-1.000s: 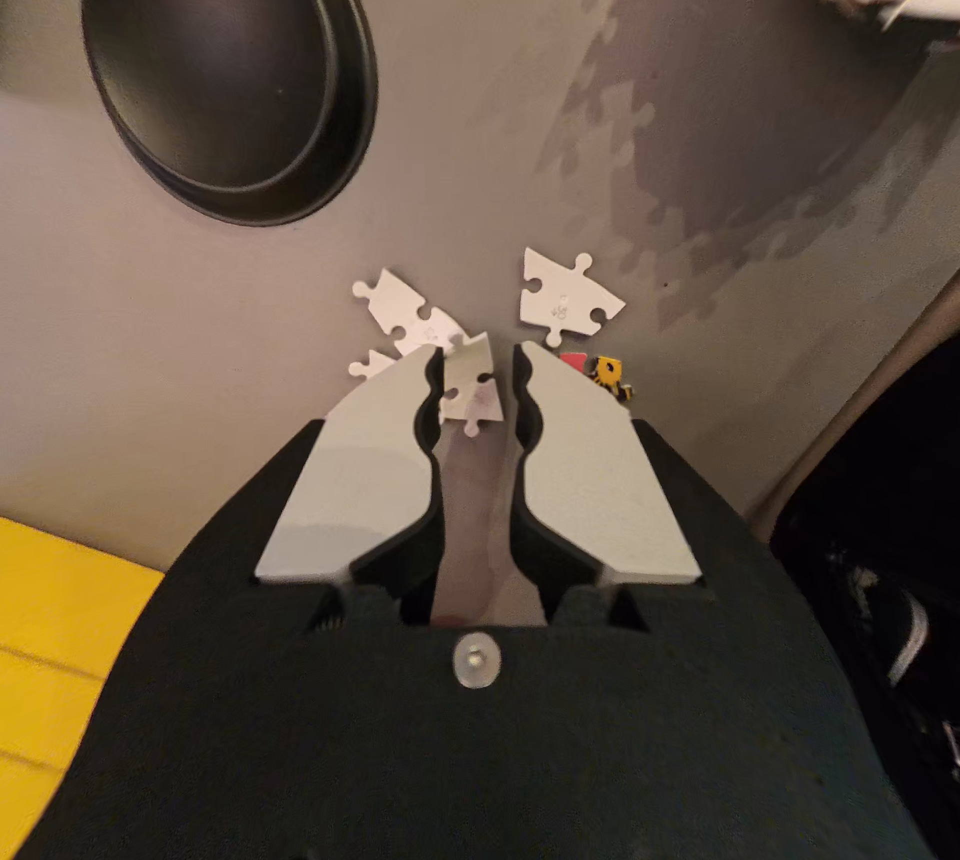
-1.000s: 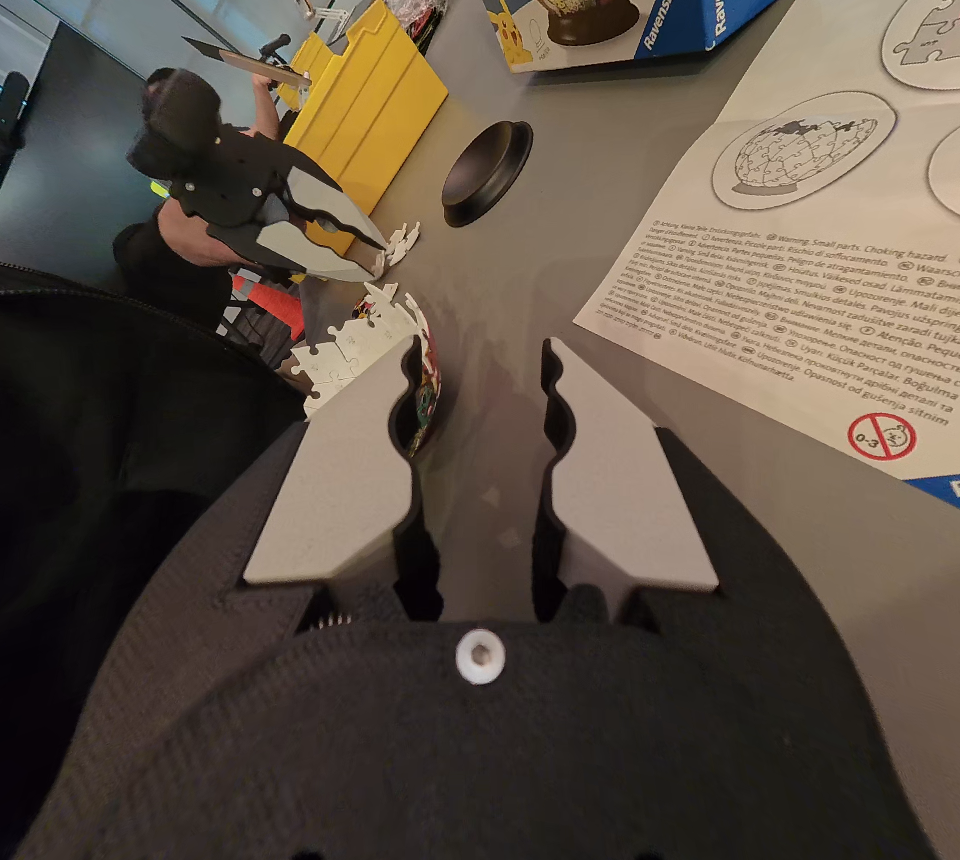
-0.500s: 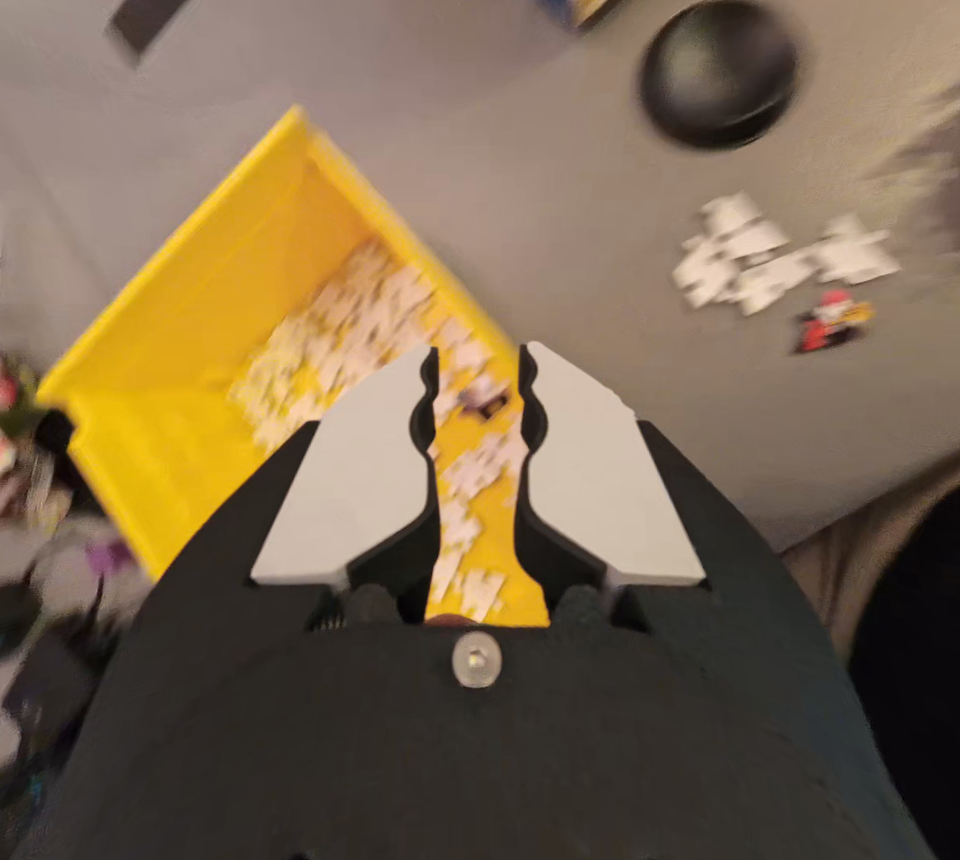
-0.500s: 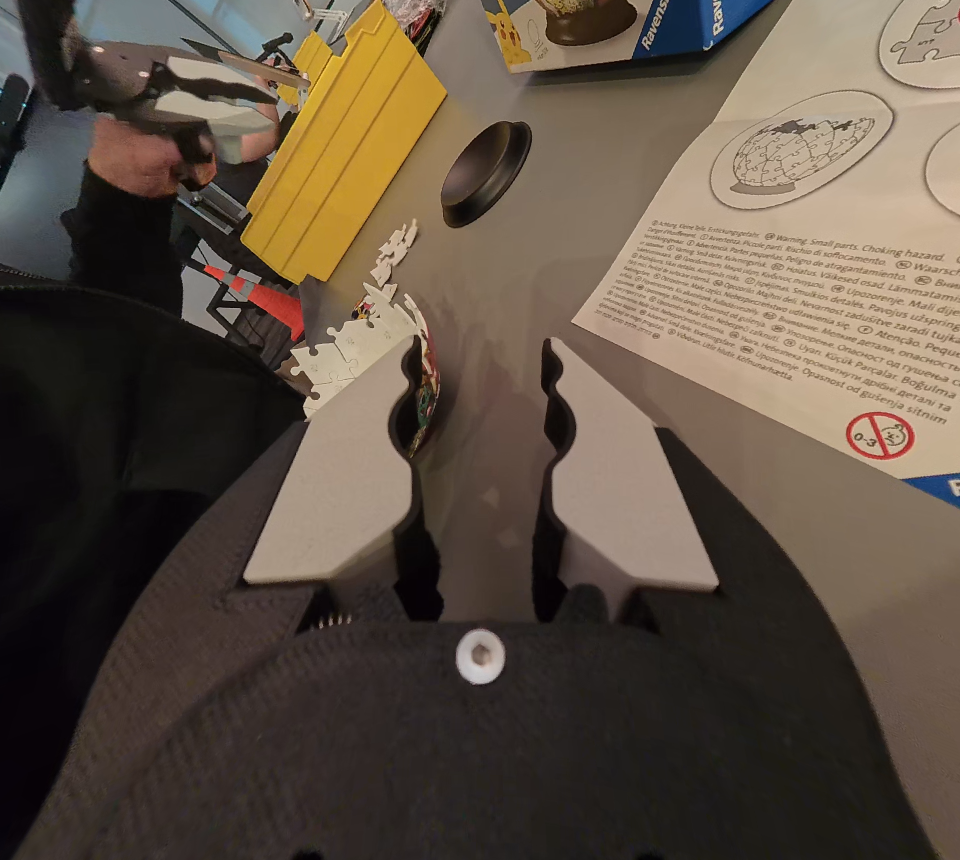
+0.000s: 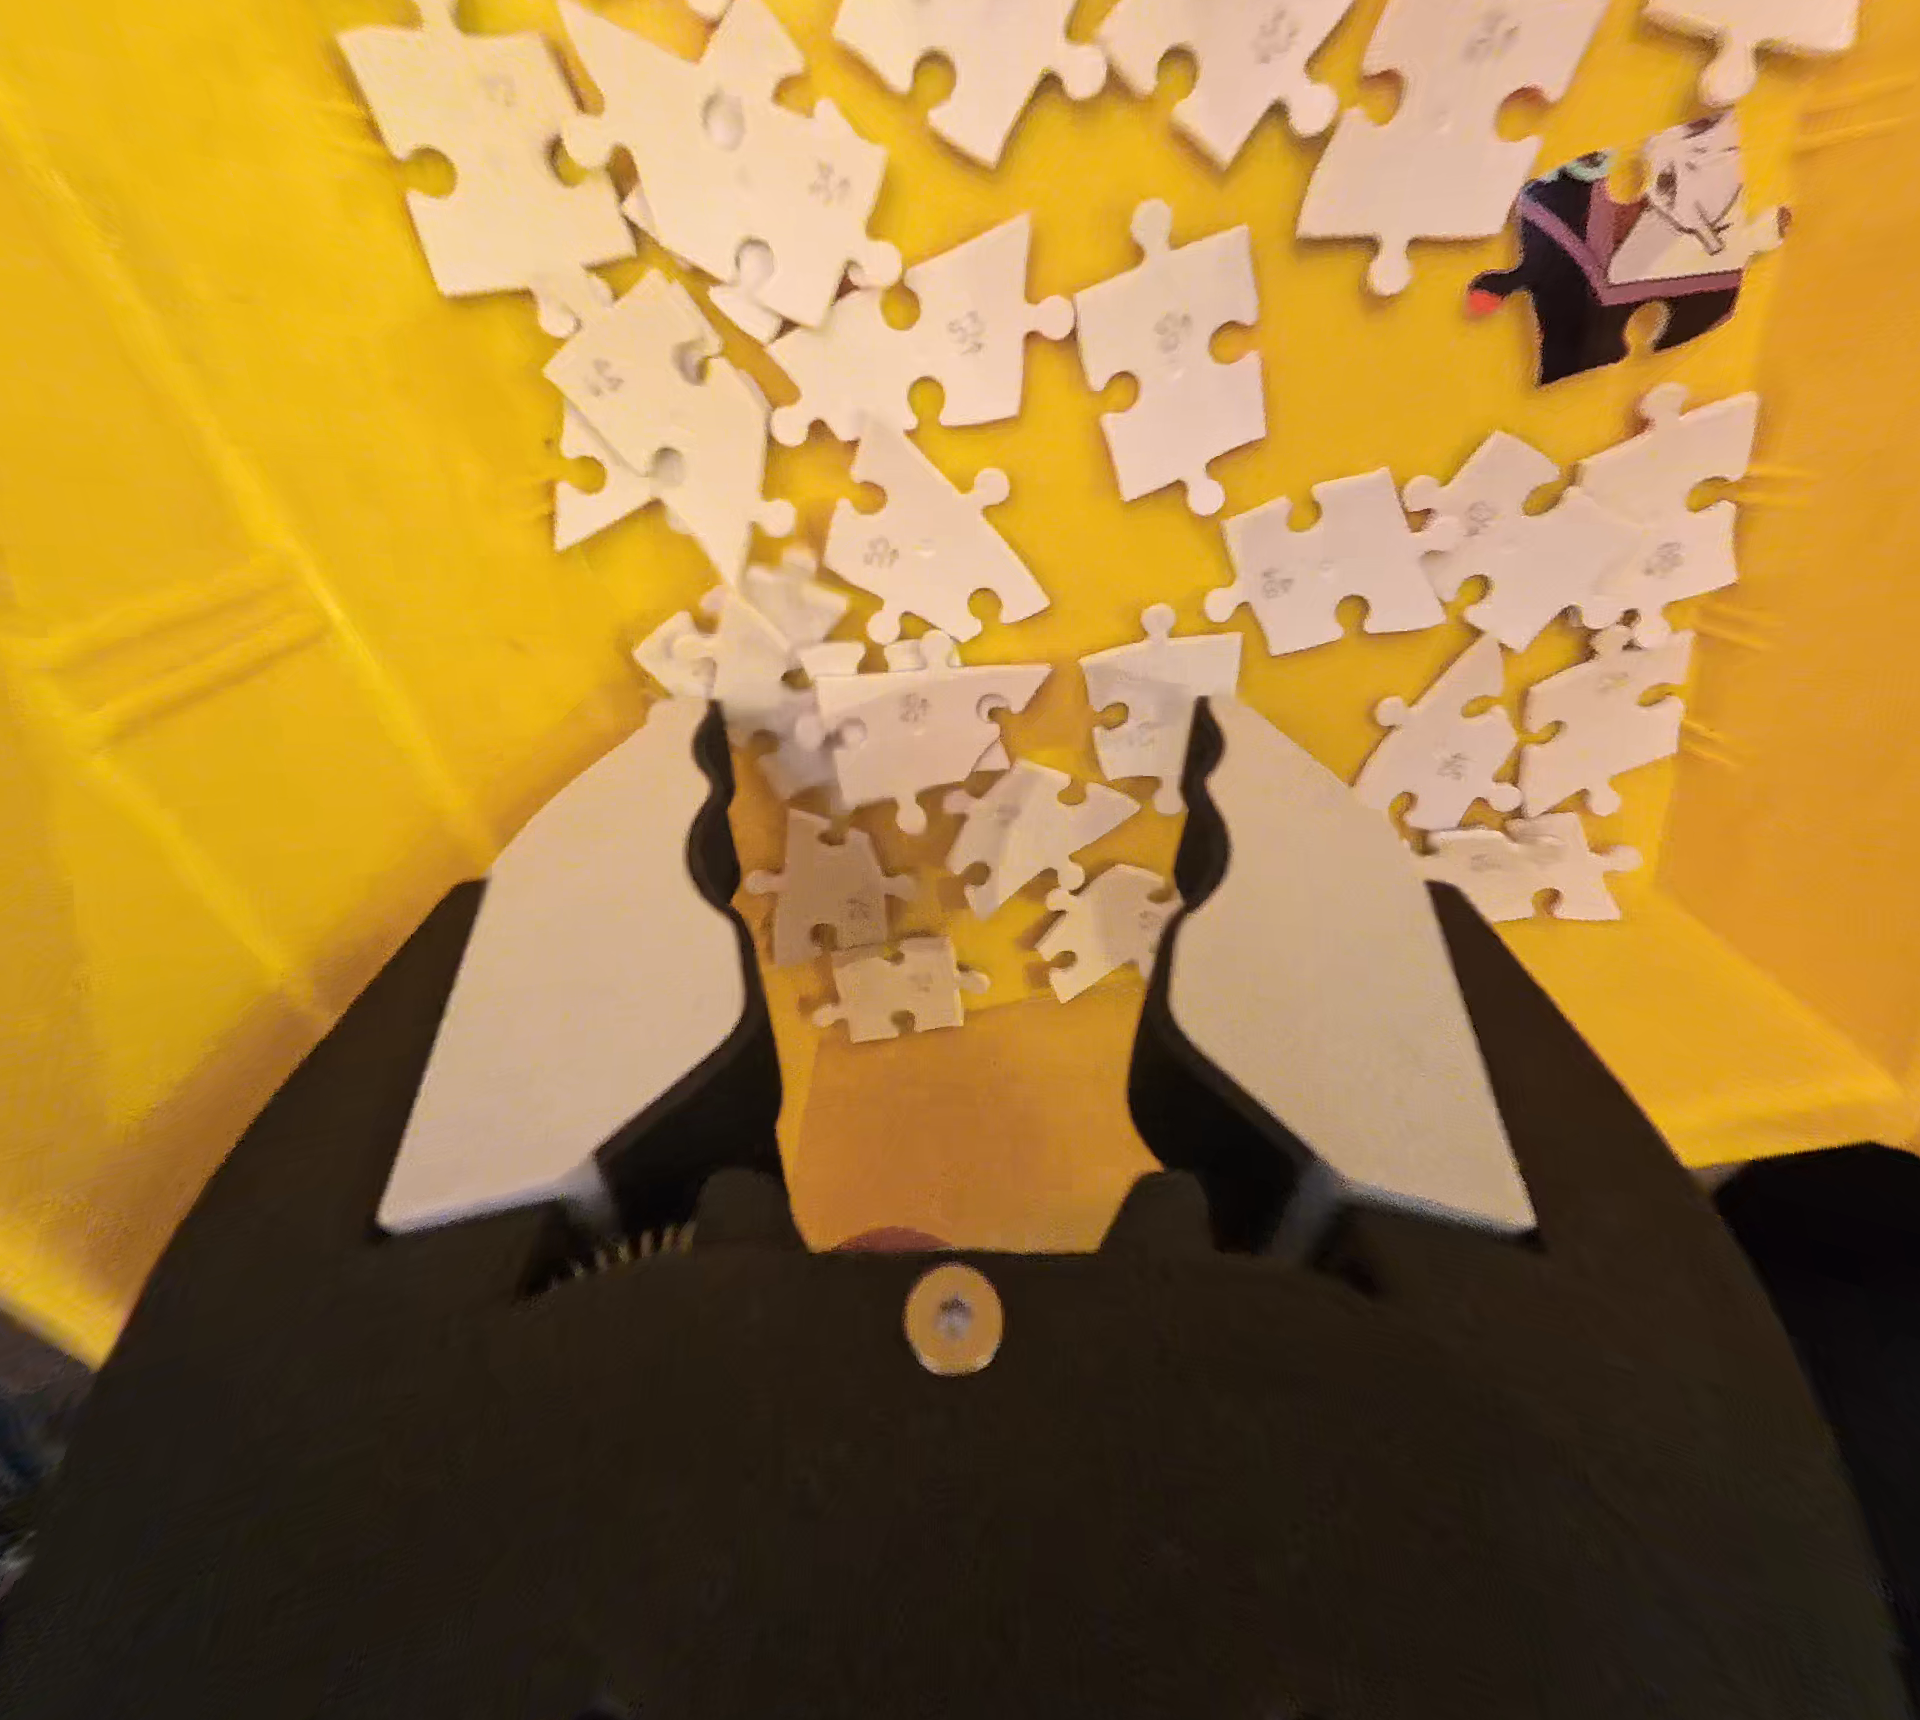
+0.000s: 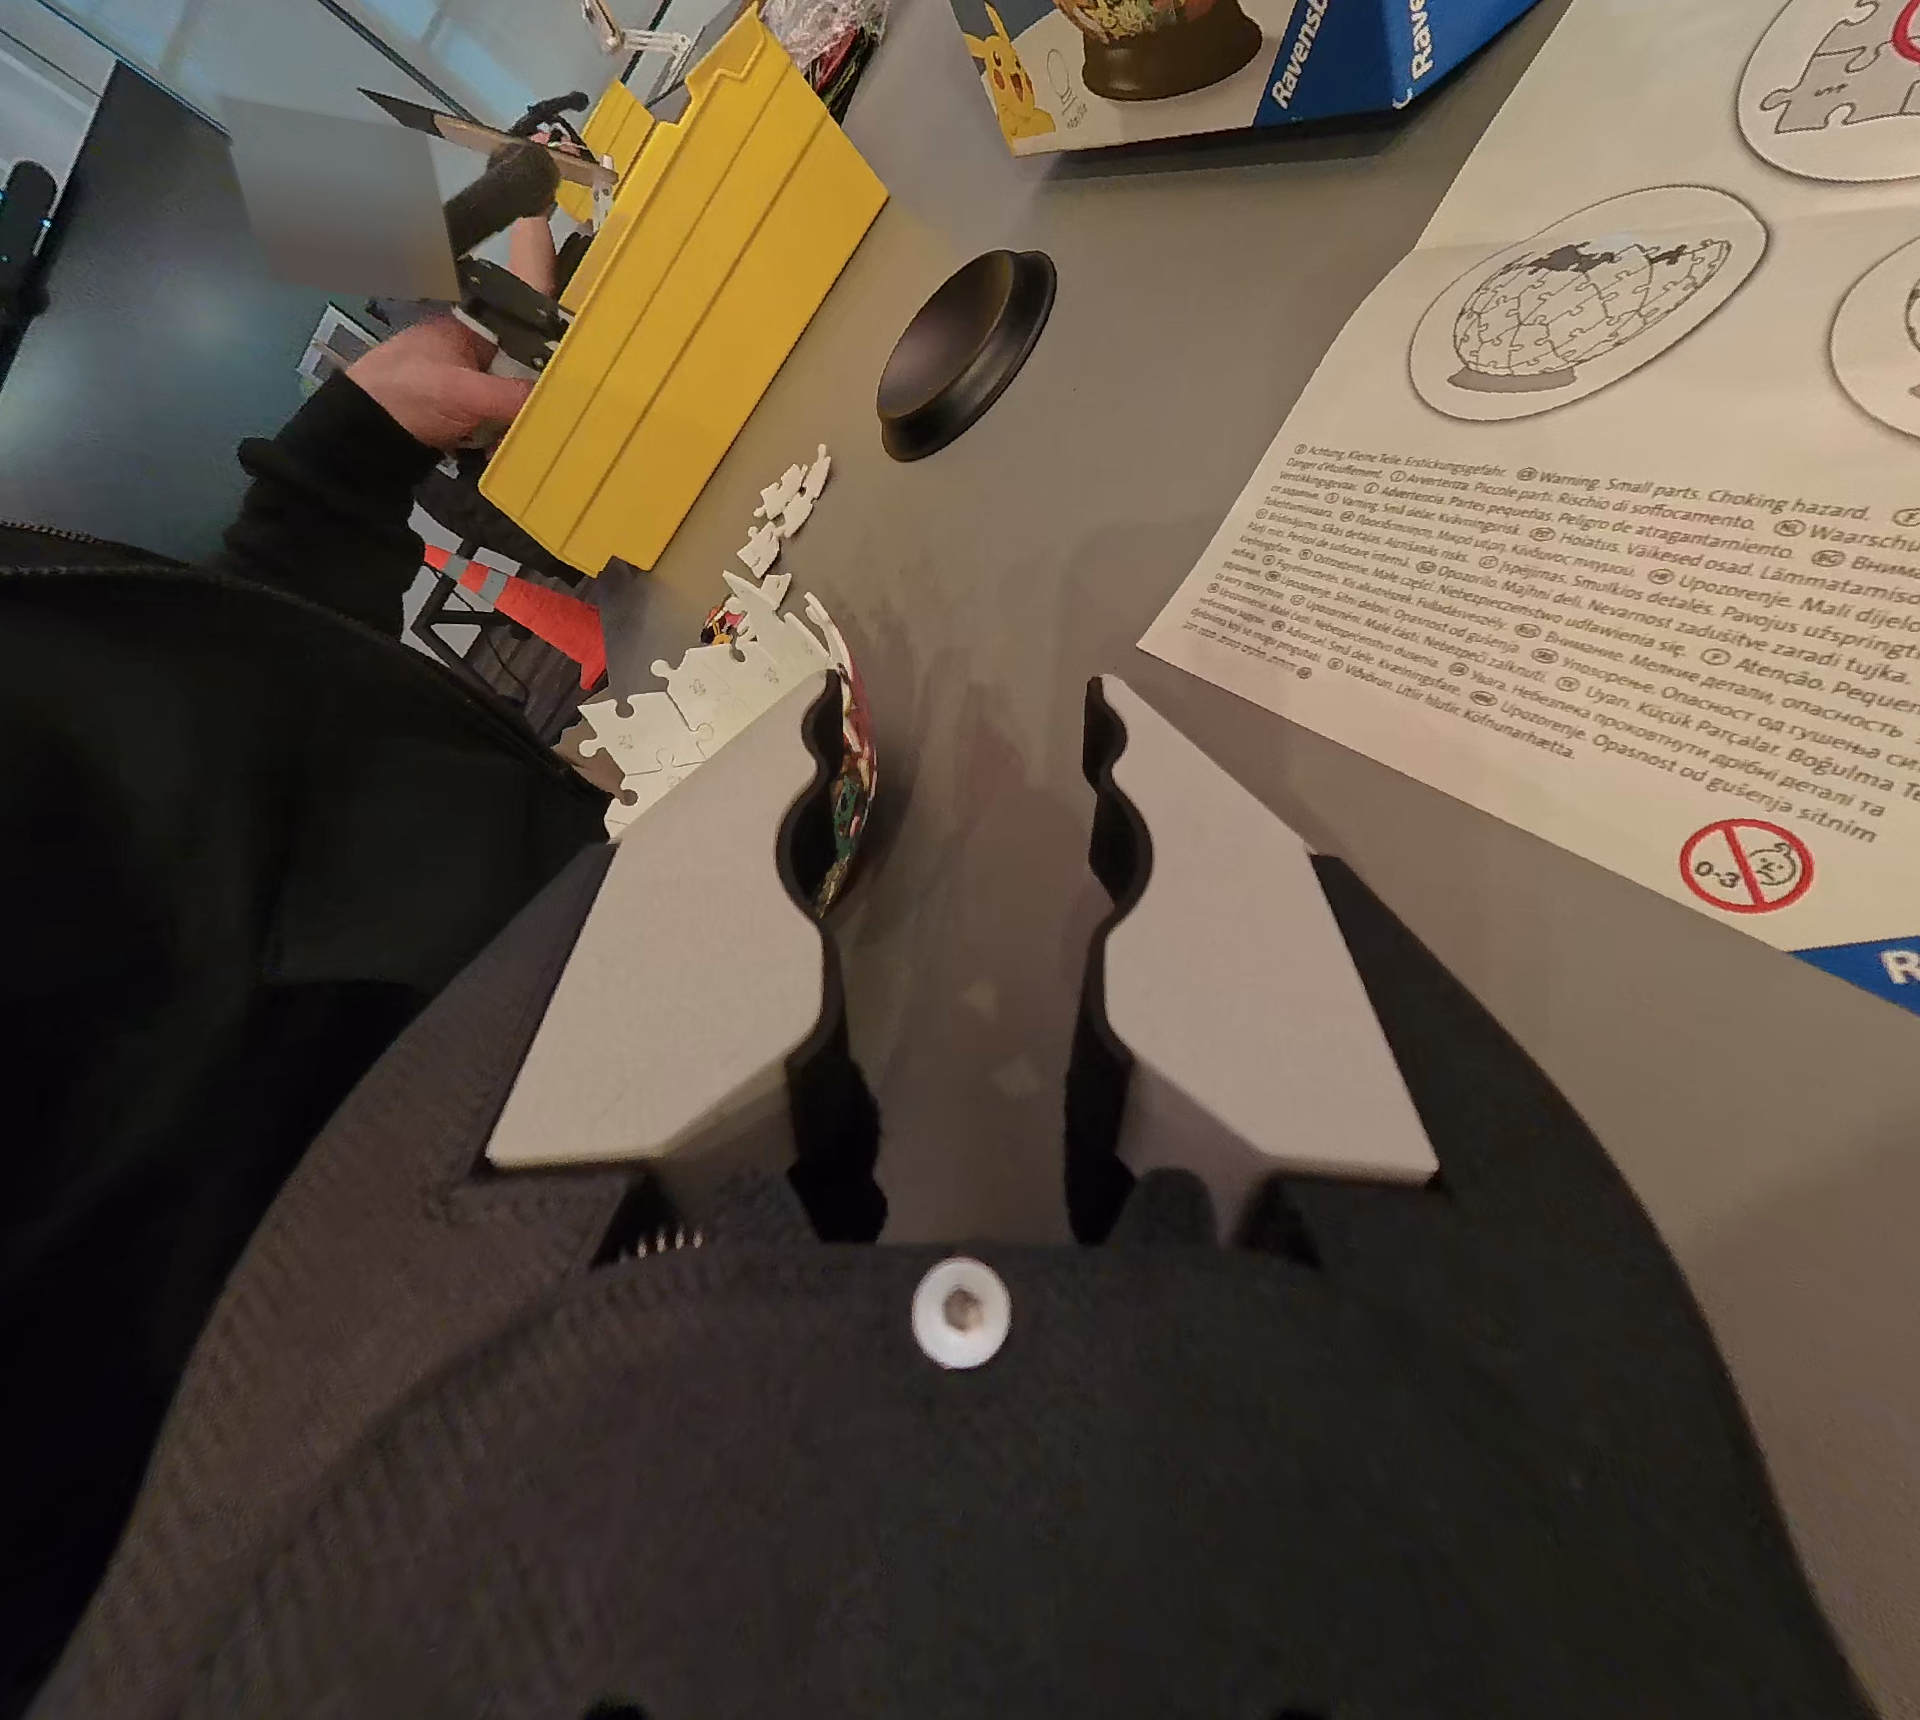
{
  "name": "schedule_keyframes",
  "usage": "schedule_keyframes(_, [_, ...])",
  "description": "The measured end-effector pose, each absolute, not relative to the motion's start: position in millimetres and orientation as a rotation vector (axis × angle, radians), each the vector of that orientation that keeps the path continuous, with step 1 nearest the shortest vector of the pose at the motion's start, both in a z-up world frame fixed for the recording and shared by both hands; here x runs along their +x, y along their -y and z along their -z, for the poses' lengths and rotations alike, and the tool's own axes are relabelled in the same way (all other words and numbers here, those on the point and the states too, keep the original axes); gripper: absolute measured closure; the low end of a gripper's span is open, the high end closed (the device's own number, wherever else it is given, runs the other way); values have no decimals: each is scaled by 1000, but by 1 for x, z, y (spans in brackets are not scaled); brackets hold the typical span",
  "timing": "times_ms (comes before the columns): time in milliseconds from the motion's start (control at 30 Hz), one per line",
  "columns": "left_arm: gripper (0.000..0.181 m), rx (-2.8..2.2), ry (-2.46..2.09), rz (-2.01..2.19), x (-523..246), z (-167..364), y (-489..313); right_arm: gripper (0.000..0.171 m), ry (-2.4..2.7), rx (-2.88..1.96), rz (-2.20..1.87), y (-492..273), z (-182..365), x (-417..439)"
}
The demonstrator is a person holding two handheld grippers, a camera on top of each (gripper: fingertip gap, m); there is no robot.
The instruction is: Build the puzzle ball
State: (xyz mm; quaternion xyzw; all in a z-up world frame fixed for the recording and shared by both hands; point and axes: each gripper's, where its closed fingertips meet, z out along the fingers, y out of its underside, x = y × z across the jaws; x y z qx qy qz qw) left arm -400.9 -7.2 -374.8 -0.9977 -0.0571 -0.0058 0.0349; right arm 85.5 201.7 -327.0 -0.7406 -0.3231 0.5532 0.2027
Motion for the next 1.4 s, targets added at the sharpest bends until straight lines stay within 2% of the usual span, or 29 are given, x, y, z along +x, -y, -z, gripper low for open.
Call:
schedule_keyframes(33, [93, -3070, 177, 31, -400, 376, 7, 126, 900, -2067, -1545, -202, 327, 86])
schedule_keyframes(133, [92, -3031, 174, 125, -390, 373, 2, 126, 897, -2064, -1550, -202, 326, 86])
schedule_keyframes(233, [119, -2988, 101, 420, -357, 365, 5, 126, 897, -2062, -1554, -202, 326, 86])
schedule_keyframes(500, [126, -2821, -71, -69, -398, 343, -34, 126, 897, -2057, -1556, -202, 325, 86])
schedule_keyframes(667, [135, -2882, -96, -210, -426, 371, -54, 125, 897, -2053, -1558, -202, 325, 86])
schedule_keyframes(700, [143, -2866, -61, -154, -424, 372, -60, 125, 896, -2053, -1558, -202, 325, 86])
schedule_keyframes(767, [145, -2871, -13, -165, -429, 373, -64, 125, 894, -2052, -1560, -202, 325, 86])
schedule_keyframes(967, [179, -2860, -79, -115, -420, 376, -69, 125, 890, -2048, -1566, -202, 324, 87])
schedule_keyframes(1067, [155, -2841, -144, -130, -417, 372, -72, 125, 890, -2046, -1566, -202, 324, 87])
schedule_keyframes(1233, [126, -2831, -192, -178, -423, 374, -85, 126, 891, -2046, -1568, -202, 324, 87])
schedule_keyframes(1400, [137, -2836, -74, -3, -420, 376, -91, 125, 890, -2044, -1569, -202, 323, 87])
